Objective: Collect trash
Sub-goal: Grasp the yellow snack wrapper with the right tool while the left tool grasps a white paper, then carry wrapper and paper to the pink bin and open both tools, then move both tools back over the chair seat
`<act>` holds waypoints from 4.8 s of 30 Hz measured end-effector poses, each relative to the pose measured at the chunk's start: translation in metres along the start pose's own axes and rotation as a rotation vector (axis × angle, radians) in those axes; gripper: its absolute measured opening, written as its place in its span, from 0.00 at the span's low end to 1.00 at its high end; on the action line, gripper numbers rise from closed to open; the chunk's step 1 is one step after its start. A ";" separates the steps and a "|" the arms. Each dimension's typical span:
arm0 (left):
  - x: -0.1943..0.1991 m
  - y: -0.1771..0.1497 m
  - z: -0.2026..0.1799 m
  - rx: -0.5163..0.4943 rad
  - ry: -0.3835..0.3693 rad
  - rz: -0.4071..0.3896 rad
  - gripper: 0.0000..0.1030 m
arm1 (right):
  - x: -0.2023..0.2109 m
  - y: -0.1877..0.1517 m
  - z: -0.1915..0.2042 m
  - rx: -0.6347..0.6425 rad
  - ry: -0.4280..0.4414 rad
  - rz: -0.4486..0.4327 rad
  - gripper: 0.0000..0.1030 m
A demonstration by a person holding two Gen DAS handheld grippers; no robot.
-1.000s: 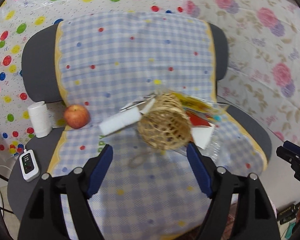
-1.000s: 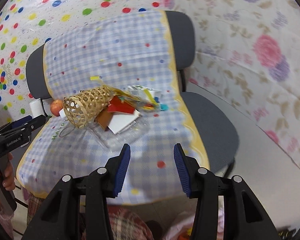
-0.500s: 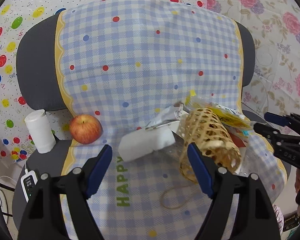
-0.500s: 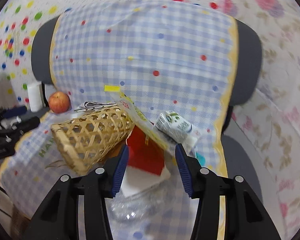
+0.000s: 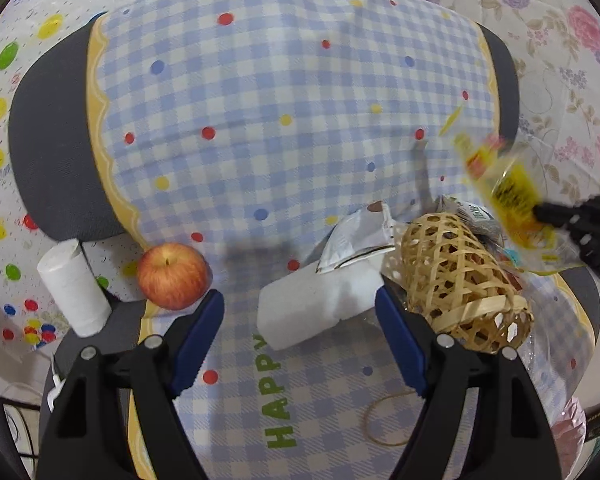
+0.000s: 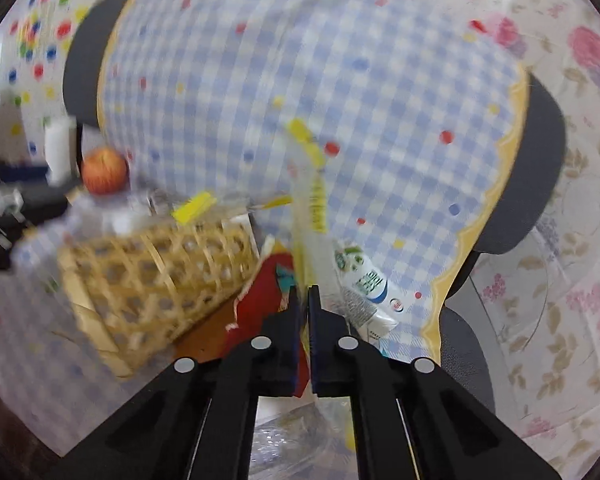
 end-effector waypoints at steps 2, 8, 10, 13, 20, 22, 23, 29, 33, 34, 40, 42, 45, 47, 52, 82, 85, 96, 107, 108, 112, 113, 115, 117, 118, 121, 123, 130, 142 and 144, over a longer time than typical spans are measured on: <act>-0.003 0.006 -0.004 -0.045 -0.020 -0.010 0.74 | 0.025 0.004 -0.012 -0.117 0.065 -0.051 0.01; -0.028 0.022 -0.009 -0.127 -0.087 -0.001 0.62 | 0.069 0.002 -0.018 -0.233 0.138 -0.124 0.01; -0.040 0.025 -0.009 -0.147 -0.107 0.020 0.54 | 0.071 0.002 -0.016 -0.240 0.152 -0.120 0.01; -0.051 0.025 -0.009 -0.164 -0.201 0.046 0.50 | 0.068 0.004 -0.012 -0.235 0.160 -0.110 0.02; -0.079 0.029 -0.024 -0.282 -0.275 0.102 0.50 | 0.056 0.007 -0.012 -0.253 0.169 -0.099 0.02; -0.085 0.031 -0.031 -0.318 -0.251 0.103 0.50 | 0.052 0.008 -0.012 -0.256 0.167 -0.095 0.02; -0.090 0.035 -0.034 -0.333 -0.240 0.102 0.50 | 0.051 0.007 -0.012 -0.257 0.165 -0.094 0.02; -0.093 0.051 -0.023 -0.269 -0.204 0.065 0.04 | 0.052 0.003 -0.014 -0.262 0.152 -0.088 0.02; -0.063 0.067 -0.004 -0.173 -0.177 -0.013 0.01 | 0.066 0.000 -0.019 -0.283 0.143 -0.122 0.02; -0.041 0.075 0.005 -0.112 -0.193 -0.069 0.01 | 0.071 -0.001 -0.021 -0.289 0.138 -0.136 0.02; 0.062 0.085 0.008 -0.014 -0.142 -0.258 0.01 | 0.095 -0.006 -0.027 -0.327 0.114 -0.172 0.02; 0.083 0.077 -0.003 -0.023 -0.112 -0.290 0.01 | 0.102 -0.010 -0.026 -0.336 0.102 -0.174 0.02; 0.103 0.061 -0.021 -0.020 -0.096 -0.305 0.01 | 0.113 -0.024 -0.025 -0.360 0.101 -0.163 0.02; 0.109 0.045 -0.036 -0.012 -0.083 -0.286 0.01 | 0.118 -0.033 -0.024 -0.369 0.099 -0.153 0.02; 0.117 0.005 -0.074 -0.005 -0.129 -0.234 0.01 | 0.133 -0.069 -0.025 -0.396 0.088 -0.102 0.02; 0.172 -0.146 -0.300 -0.308 -0.623 -0.094 0.02 | 0.290 -0.304 -0.058 -0.614 -0.269 0.032 0.02; 0.169 -0.153 -0.318 -0.344 -0.652 -0.066 0.02 | 0.292 -0.325 -0.064 -0.649 -0.289 0.069 0.02; 0.146 -0.158 -0.359 -0.383 -0.684 0.007 0.02 | 0.278 -0.363 -0.096 -0.733 -0.300 0.120 0.04; 0.120 -0.161 -0.377 -0.359 -0.710 0.046 0.42 | 0.243 -0.389 -0.125 -0.798 -0.319 0.149 0.07; 0.120 -0.160 -0.373 -0.352 -0.706 0.047 0.43 | 0.244 -0.389 -0.126 -0.803 -0.320 0.147 0.07; 0.123 -0.153 -0.356 -0.329 -0.658 0.028 0.45 | 0.252 -0.381 -0.127 -0.781 -0.342 0.125 0.10; 0.124 -0.150 -0.349 -0.320 -0.639 0.017 0.45 | 0.255 -0.378 -0.127 -0.781 -0.349 0.118 0.11; 0.127 -0.146 -0.340 -0.309 -0.615 0.008 0.45 | 0.263 -0.373 -0.127 -0.778 -0.366 0.097 0.11; 0.129 -0.143 -0.329 -0.295 -0.590 0.002 0.45 | 0.272 -0.364 -0.123 -0.757 -0.386 0.063 0.11; 0.129 -0.142 -0.324 -0.288 -0.576 0.001 0.45 | 0.274 -0.360 -0.121 -0.746 -0.392 0.055 0.11; 0.130 -0.139 -0.308 -0.249 -0.562 -0.001 0.45 | 0.279 -0.346 -0.113 -0.715 -0.378 0.028 0.11; 0.132 -0.136 -0.297 -0.231 -0.540 -0.012 0.45 | 0.281 -0.335 -0.107 -0.693 -0.361 0.002 0.11; 0.136 -0.123 -0.259 -0.180 -0.481 -0.028 0.45 | 0.265 -0.294 -0.088 -0.631 -0.254 -0.019 0.12; 0.135 -0.090 -0.142 -0.013 -0.198 -0.070 0.54 | 0.199 -0.201 -0.044 -0.450 -0.062 -0.032 0.13; 0.133 -0.086 -0.123 0.017 -0.149 -0.074 0.64 | 0.188 -0.187 -0.038 -0.418 -0.049 -0.039 0.36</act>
Point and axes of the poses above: each gripper's, at about its wrist camera, not at the fingertips, and x roughly against the way its jaws point, z to its left, y to its top, the point moved 1 cm from there along -x, roughly the way its jaws point, and after that the axes turned 6 degrees about -x, right-handed, at the moved point
